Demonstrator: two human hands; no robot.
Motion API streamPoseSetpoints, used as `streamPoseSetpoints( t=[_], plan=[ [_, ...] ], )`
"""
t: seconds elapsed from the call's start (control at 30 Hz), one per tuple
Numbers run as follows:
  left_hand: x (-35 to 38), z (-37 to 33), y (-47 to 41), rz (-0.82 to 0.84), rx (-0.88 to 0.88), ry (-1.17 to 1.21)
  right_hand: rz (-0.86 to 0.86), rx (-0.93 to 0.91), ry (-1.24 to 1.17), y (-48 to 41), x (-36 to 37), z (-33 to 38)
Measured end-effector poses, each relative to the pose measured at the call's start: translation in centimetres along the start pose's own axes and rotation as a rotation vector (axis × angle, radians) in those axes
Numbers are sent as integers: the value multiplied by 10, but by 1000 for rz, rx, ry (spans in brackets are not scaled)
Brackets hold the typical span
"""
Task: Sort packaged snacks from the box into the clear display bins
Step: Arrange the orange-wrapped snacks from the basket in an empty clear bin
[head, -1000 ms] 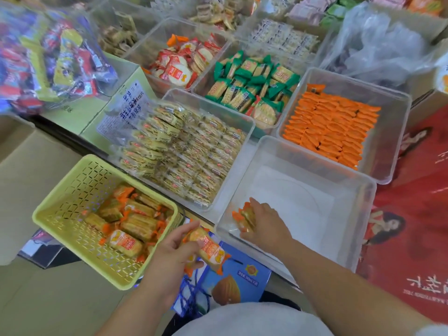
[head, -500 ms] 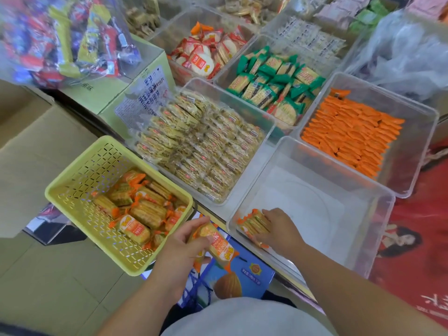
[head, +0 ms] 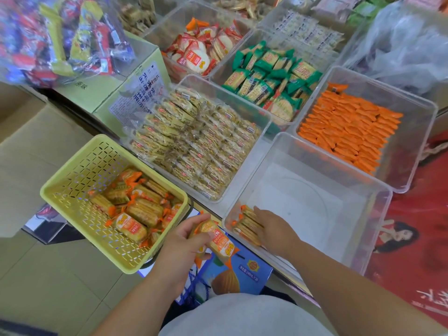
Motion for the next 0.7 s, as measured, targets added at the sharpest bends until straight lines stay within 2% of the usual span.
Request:
streamPoseSetpoints(
  t=[0.07, 0.2, 0.33, 0.43, 0.7],
  plan=[
    [-1, -1, 0, -3, 0, 1, -37, -11, -14, 1, 0, -4],
    [0, -2, 0, 0, -7, -9, -125, 89, -55, 1, -5, -11],
    [0, -3, 1, -1, -6, -15, -146, 63, -113, -2, -5, -3],
    [-1, -4, 2, -4, -8, -9, -130, 48, -132, -2, -4, 0],
    [8, -11, 2, 37, 17, 27, -9, 41, -5, 5, 2, -11]
  ],
)
Point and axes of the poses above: each hand's wrist, its own y-axis away from the middle knuckle, its own x-axis out of the palm, z = x × y, the point moved 7 cm from there along -y, towards the middle knuckle, and after that the axes turned 7 degrees about x, right-handed, at the moved point
